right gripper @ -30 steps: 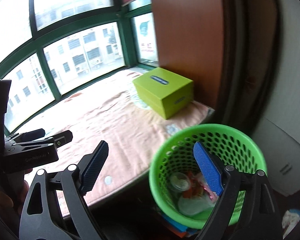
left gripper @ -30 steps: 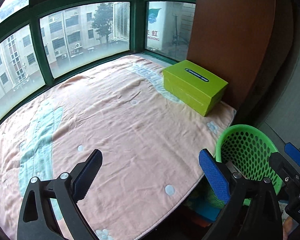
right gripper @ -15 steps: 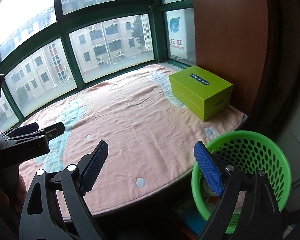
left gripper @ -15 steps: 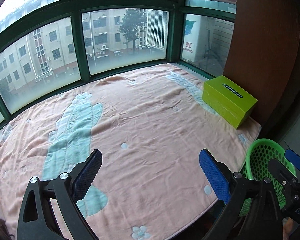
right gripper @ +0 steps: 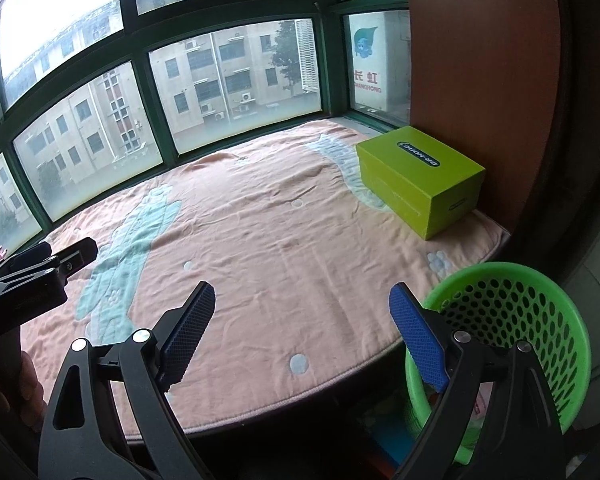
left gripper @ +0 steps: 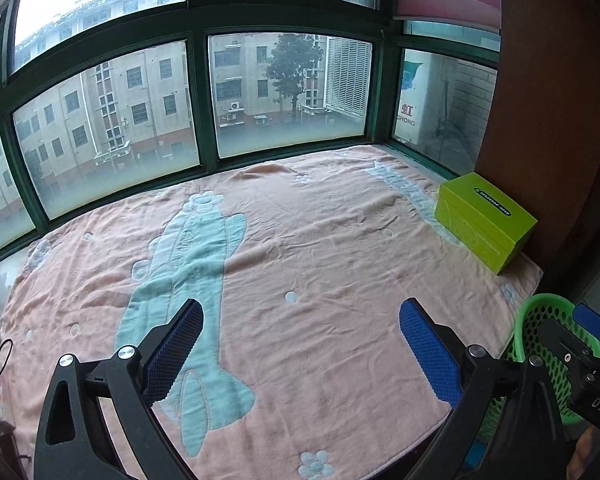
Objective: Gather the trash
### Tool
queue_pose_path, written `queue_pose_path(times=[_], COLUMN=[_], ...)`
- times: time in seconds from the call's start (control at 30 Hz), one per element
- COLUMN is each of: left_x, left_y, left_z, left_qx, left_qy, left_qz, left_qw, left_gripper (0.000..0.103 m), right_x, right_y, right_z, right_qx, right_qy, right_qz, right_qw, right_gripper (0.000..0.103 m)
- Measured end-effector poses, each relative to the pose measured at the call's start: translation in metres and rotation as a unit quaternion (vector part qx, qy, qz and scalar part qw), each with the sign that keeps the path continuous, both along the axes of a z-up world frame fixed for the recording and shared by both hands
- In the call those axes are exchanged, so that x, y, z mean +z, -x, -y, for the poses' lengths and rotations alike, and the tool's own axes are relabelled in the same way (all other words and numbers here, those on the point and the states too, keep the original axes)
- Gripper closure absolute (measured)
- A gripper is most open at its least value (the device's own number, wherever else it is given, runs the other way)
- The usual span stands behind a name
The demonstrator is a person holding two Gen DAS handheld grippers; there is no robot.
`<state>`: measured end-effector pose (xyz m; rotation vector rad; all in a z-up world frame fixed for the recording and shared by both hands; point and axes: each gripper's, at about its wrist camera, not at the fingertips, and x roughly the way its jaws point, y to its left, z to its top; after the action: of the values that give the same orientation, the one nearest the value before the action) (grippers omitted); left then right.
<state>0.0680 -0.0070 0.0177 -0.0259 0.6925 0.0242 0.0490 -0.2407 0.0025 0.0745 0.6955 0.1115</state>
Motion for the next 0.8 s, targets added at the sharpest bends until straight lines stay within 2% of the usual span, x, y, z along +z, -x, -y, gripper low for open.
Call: queue_pose_path(times=[0.8], left_x=[-0.0009], left_y=[0.0041], left_z=[-0.0001], left_qx=[0.011], left_qy=[-0.005], left_qz=[0.003], left_qw=[0.9999], left_gripper=[0.008], right_x=[-0.0032], right_y=[0.0], right_z=[-0.0008], right_qx=[0.001], right_qy=[-0.007], right_qz=[-0.003], right_qw=[1.0], right_gripper=[0.015])
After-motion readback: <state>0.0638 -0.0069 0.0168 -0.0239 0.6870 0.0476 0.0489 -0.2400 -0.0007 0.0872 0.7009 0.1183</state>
